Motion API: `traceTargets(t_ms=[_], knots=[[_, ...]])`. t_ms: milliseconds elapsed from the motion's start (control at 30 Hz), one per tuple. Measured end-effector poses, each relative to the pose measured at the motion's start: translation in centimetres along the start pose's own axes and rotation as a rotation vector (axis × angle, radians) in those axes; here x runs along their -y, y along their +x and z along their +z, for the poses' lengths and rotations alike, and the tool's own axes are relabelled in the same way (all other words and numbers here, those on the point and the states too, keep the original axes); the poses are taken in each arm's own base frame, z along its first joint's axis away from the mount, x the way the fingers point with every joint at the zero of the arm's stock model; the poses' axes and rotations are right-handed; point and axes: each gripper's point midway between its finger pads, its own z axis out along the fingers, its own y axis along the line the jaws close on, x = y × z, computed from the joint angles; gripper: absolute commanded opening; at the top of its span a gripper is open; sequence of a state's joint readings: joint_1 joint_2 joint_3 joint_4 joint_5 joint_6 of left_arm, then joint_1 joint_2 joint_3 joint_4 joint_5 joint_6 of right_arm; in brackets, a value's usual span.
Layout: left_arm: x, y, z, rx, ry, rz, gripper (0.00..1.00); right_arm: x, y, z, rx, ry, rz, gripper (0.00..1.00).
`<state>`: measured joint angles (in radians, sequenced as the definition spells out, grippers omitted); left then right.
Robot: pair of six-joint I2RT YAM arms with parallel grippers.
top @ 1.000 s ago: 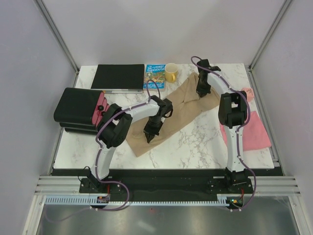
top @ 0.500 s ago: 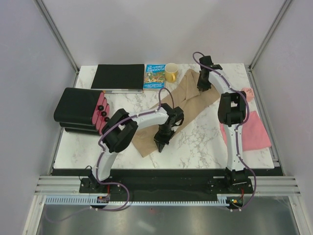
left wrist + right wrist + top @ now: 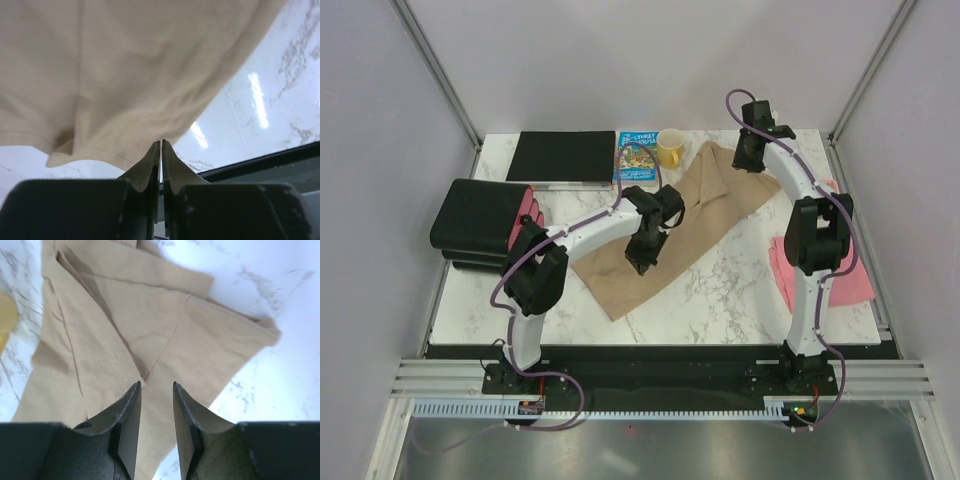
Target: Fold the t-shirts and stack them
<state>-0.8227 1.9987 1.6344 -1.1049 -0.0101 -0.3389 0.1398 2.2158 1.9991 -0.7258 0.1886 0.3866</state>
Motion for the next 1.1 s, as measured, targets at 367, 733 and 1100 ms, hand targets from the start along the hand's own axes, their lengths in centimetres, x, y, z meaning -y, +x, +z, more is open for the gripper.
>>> traceTargets(t_ms=[367, 733, 1100], knots=[[-3.7, -2.3, 3.3, 0.004, -0.06, -0.075, 0.02, 3.6, 1.8, 0.1, -0.017, 0.12, 0.005, 0.37], [-3.3, -0.1, 5.5, -0.074, -0.04, -0.035, 0.02, 4.6, 5.6, 3.4, -0.126, 0.167, -0.003, 0.0], [0.0, 1.8, 5.4, -0.099, 0.011, 0.051, 0.02, 4.0, 6.0, 5.5, -0.17, 0.16, -0.007, 0.0]])
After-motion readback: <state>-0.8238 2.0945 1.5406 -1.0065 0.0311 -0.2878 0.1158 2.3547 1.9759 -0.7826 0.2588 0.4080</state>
